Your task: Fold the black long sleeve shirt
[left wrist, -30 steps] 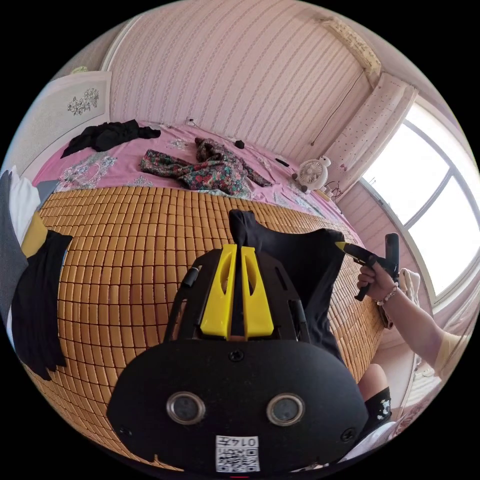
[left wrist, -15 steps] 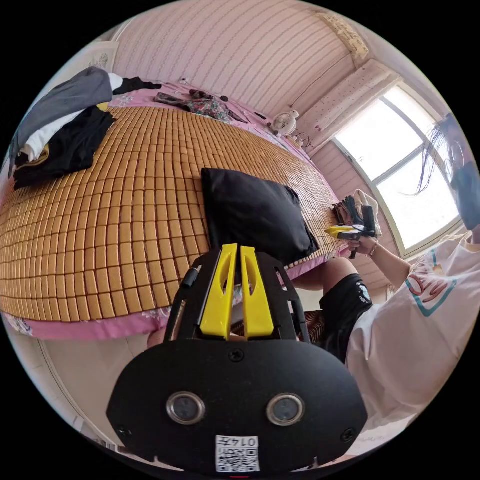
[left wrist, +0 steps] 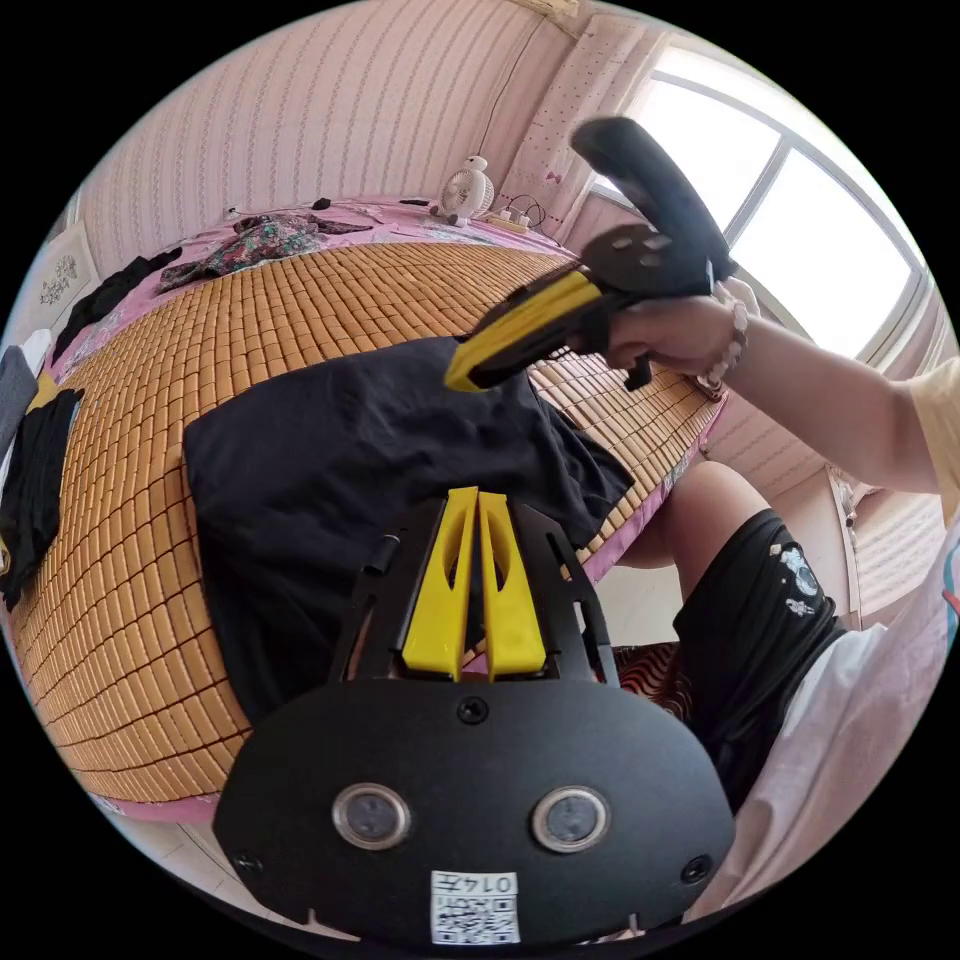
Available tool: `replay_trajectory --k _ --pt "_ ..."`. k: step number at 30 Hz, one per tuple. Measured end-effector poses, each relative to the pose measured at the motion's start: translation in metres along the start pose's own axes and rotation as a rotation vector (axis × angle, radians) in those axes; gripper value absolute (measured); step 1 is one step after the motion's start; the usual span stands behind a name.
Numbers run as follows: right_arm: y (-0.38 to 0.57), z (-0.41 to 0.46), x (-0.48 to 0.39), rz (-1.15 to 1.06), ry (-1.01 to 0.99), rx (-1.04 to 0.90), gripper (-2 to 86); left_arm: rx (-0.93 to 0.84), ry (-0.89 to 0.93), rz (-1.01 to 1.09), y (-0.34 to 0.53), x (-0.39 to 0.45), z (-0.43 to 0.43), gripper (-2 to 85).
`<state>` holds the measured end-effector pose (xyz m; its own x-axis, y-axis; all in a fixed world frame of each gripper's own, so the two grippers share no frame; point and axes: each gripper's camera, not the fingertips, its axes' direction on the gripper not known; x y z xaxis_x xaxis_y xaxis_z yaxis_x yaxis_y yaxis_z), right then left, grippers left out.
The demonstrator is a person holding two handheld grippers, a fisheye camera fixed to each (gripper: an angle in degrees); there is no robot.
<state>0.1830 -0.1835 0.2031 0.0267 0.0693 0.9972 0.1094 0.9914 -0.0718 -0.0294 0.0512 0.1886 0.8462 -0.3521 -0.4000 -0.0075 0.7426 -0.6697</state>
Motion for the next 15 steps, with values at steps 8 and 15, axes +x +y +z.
replay_trajectory --k 8,15 --pt "-0.083 0.074 0.015 -0.084 0.031 -0.293 -0.1 -0.129 -0.074 0.085 0.018 0.036 0.056 -0.7" --pt "-0.108 0.064 0.04 -0.14 0.081 -0.395 0.0 -0.115 -0.07 0.075 0.03 0.051 0.058 -0.7"
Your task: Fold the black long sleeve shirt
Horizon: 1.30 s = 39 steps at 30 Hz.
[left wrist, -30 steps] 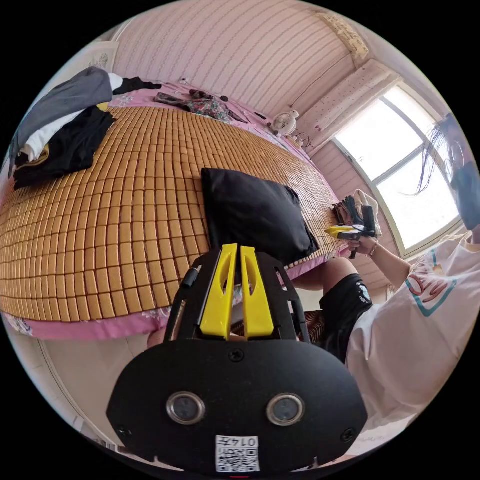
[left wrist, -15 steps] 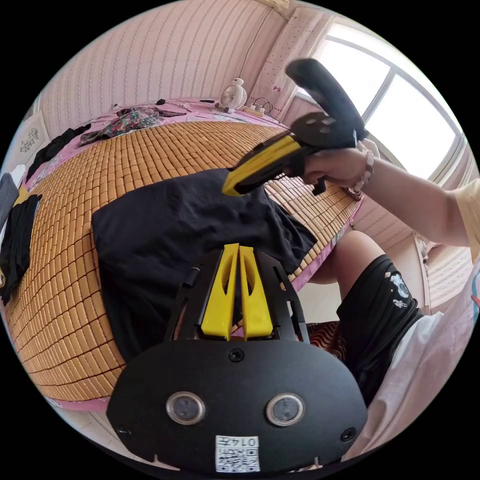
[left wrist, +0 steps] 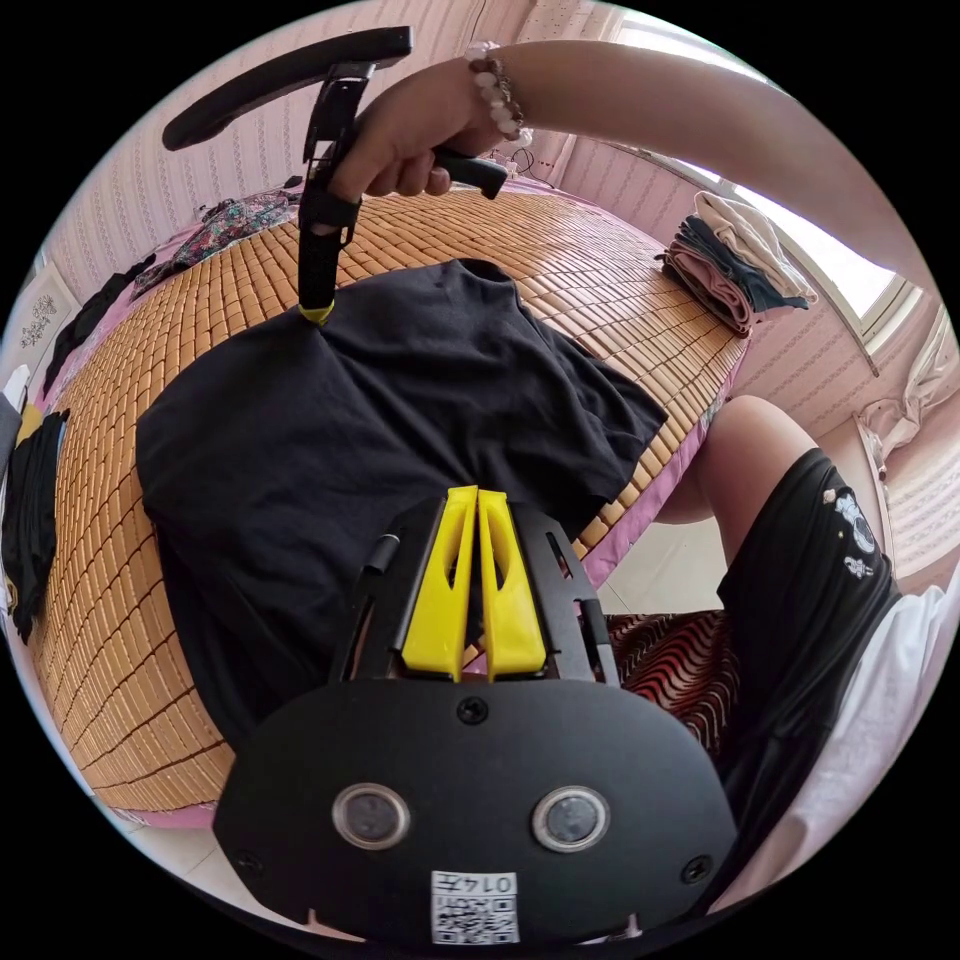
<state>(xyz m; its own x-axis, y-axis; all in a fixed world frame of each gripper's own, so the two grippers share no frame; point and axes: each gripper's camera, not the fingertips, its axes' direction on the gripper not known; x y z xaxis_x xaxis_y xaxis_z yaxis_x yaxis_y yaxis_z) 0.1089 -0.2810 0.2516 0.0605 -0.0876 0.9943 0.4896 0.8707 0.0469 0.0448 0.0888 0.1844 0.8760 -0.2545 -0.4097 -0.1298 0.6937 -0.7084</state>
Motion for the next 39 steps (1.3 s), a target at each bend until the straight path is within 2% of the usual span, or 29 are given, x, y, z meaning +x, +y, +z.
replay_trajectory --k 4,6,11,13,16,20,23,27,32,35,39 --pt "0.003 0.021 0.016 0.076 -0.028 -0.015 0.0 -0.003 -0.018 0.011 0.005 0.011 0.0 -0.5" --pt "0.02 0.017 0.027 0.122 -0.082 0.047 0.2 -0.002 -0.021 0.015 0.007 0.014 0.0 -0.5" --pt "0.154 -0.004 0.041 0.451 -0.211 0.439 0.6 0.032 0.035 0.025 0.016 0.022 -0.013 1.8" --pt "0.211 0.002 0.031 0.572 -0.223 0.483 0.7 0.143 0.062 0.046 0.025 0.033 -0.031 4.6" --pt "0.291 0.026 0.005 0.748 -0.291 0.479 2.5 0.213 0.09 0.08 0.026 0.049 -0.04 8.2" --pt "0.361 0.059 -0.026 0.894 -0.368 0.409 5.0 0.217 0.141 0.142 0.016 0.07 -0.032 11.4" --pt "0.383 0.084 -0.03 0.902 -0.481 0.373 5.4 0.19 0.156 0.179 0.003 0.086 -0.02 13.2" --pt "0.405 0.09 -0.024 0.875 -0.534 0.409 3.7 0.14 0.165 0.223 -0.014 0.106 -0.001 15.7" --pt "0.452 0.079 -0.009 0.857 -0.842 0.785 2.9 0.103 0.094 0.245 -0.028 0.123 0.015 7.7" --pt "0.473 0.083 -0.007 0.871 -0.888 0.853 5.9 0.115 -0.015 0.154 -0.03 0.115 0.008 2.7" --pt "0.515 0.114 0.0 1.057 -0.909 0.959 9.5 0.08 0.087 0.147 -0.017 0.098 -0.01 0.6"
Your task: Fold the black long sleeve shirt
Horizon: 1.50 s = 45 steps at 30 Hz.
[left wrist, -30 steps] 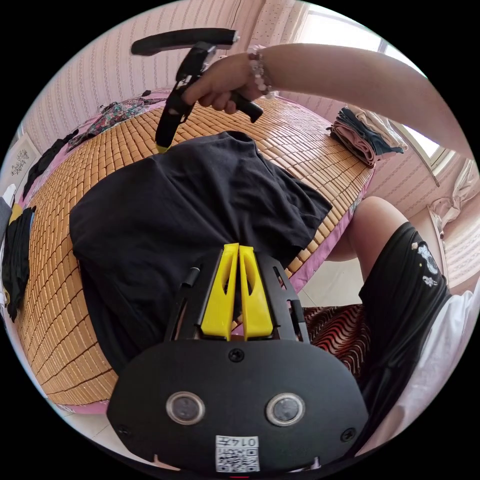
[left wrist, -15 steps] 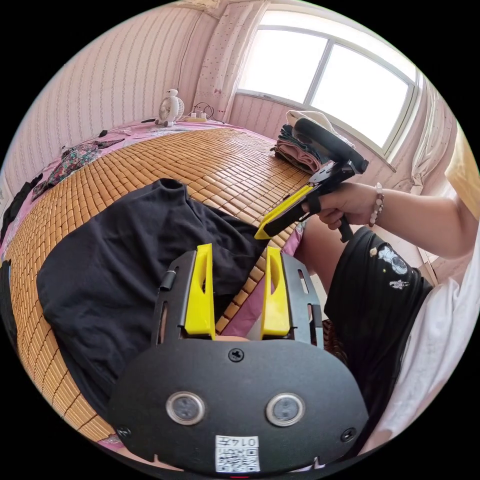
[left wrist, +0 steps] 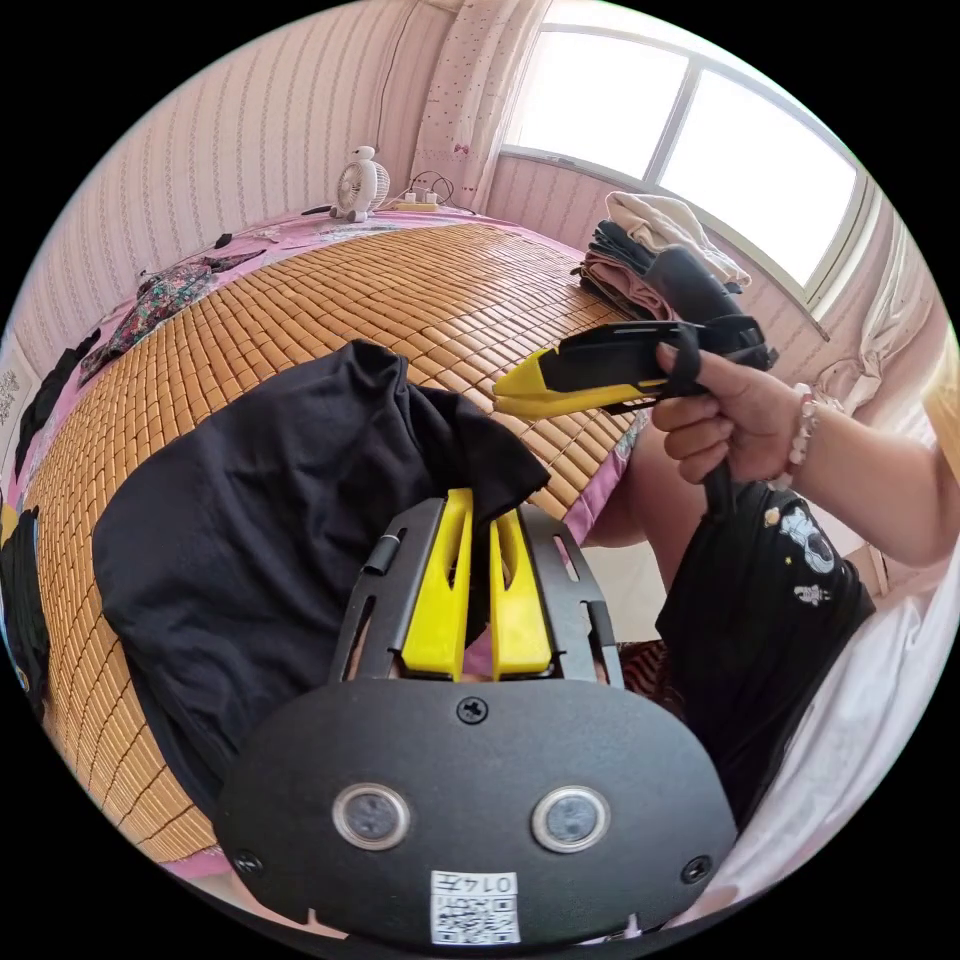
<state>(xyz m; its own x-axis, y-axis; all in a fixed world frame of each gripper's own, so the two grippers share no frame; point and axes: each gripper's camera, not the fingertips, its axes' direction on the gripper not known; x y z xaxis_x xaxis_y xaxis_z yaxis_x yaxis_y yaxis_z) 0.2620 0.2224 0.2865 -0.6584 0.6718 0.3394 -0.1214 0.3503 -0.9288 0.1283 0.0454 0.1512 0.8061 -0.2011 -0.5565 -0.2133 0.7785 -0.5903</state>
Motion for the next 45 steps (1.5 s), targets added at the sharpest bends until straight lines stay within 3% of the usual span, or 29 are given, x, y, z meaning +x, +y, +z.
replay_trajectory --k 12,14,21,24,28,32,36,41,45 --pt "-0.005 -0.014 0.084 0.331 -0.17 0.281 1.9 -0.034 0.066 0.058 0.05 0.001 -0.062 0.2" --pt "0.002 -0.033 0.081 0.315 -0.221 0.33 1.7 0.0 0.072 0.049 0.048 -0.003 -0.068 0.1" --pt "0.029 -0.132 0.027 0.151 -0.101 0.469 1.5 0.2 0.237 0.055 0.022 -0.013 -0.09 0.2" --pt "0.02 -0.143 -0.015 0.036 0.041 0.422 1.8 0.27 0.285 -0.005 0.018 -0.028 -0.098 0.2" --pt "-0.021 -0.09 -0.061 -0.076 0.157 0.292 2.3 0.325 0.22 -0.134 0.029 -0.07 -0.109 1.4" --pt "-0.063 -0.002 -0.073 -0.113 0.177 0.18 4.6 0.252 0.09 -0.351 0.041 -0.126 -0.1 2.5" --pt "-0.07 0.023 -0.095 -0.191 0.218 0.187 6.5 0.239 0.06 -0.561 0.061 -0.186 -0.088 4.8" --pt "-0.062 0.036 -0.117 -0.375 0.552 0.082 10.1 0.263 0.002 -0.594 0.062 -0.207 -0.082 7.9" --pt "-0.067 0.061 -0.11 -0.425 0.65 -0.071 12.6 0.235 0.024 -0.522 0.047 -0.203 -0.063 10.1"
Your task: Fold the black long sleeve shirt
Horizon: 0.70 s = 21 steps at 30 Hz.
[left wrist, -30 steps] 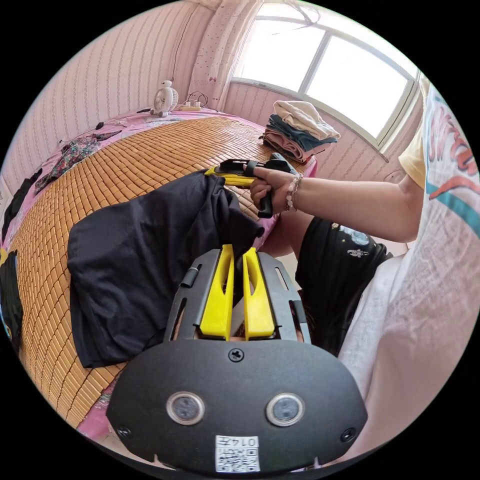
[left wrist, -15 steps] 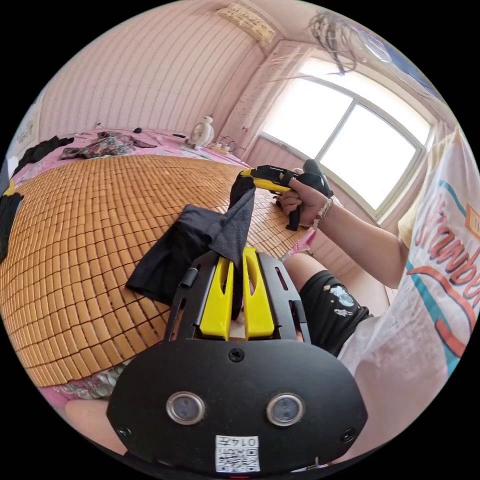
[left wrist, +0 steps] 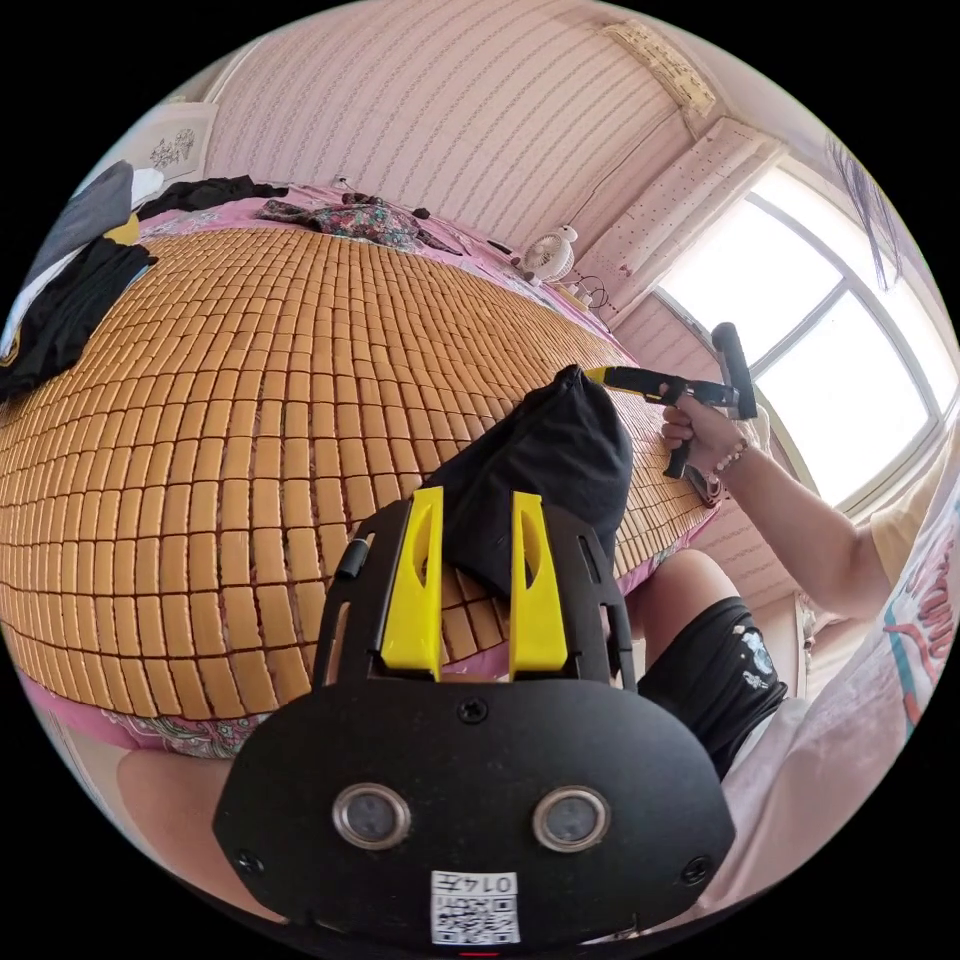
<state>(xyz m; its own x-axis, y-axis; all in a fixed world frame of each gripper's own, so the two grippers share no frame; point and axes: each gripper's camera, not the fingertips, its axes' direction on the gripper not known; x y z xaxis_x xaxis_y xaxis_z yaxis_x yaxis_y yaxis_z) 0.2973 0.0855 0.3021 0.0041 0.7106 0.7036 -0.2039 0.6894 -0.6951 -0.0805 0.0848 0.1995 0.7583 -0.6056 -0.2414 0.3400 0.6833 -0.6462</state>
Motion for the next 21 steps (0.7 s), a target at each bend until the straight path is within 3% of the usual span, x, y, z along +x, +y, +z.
replay_trajectory --k 7,10,14,21 --pt "-0.016 0.065 -0.019 -0.126 0.03 -0.251 12.4 -0.085 -0.221 0.193 -0.009 0.038 0.052 12.4" --pt "-0.01 0.062 -0.021 -0.133 -0.019 -0.23 11.9 -0.137 -0.251 0.209 -0.011 0.039 0.075 10.8" --pt "0.005 0.051 -0.027 -0.173 -0.101 -0.217 7.4 -0.173 -0.141 0.195 -0.012 0.039 0.09 9.0" --pt "0.039 0.009 -0.042 -0.233 -0.083 -0.1 2.1 -0.191 -0.139 0.187 -0.007 0.054 0.097 3.1"
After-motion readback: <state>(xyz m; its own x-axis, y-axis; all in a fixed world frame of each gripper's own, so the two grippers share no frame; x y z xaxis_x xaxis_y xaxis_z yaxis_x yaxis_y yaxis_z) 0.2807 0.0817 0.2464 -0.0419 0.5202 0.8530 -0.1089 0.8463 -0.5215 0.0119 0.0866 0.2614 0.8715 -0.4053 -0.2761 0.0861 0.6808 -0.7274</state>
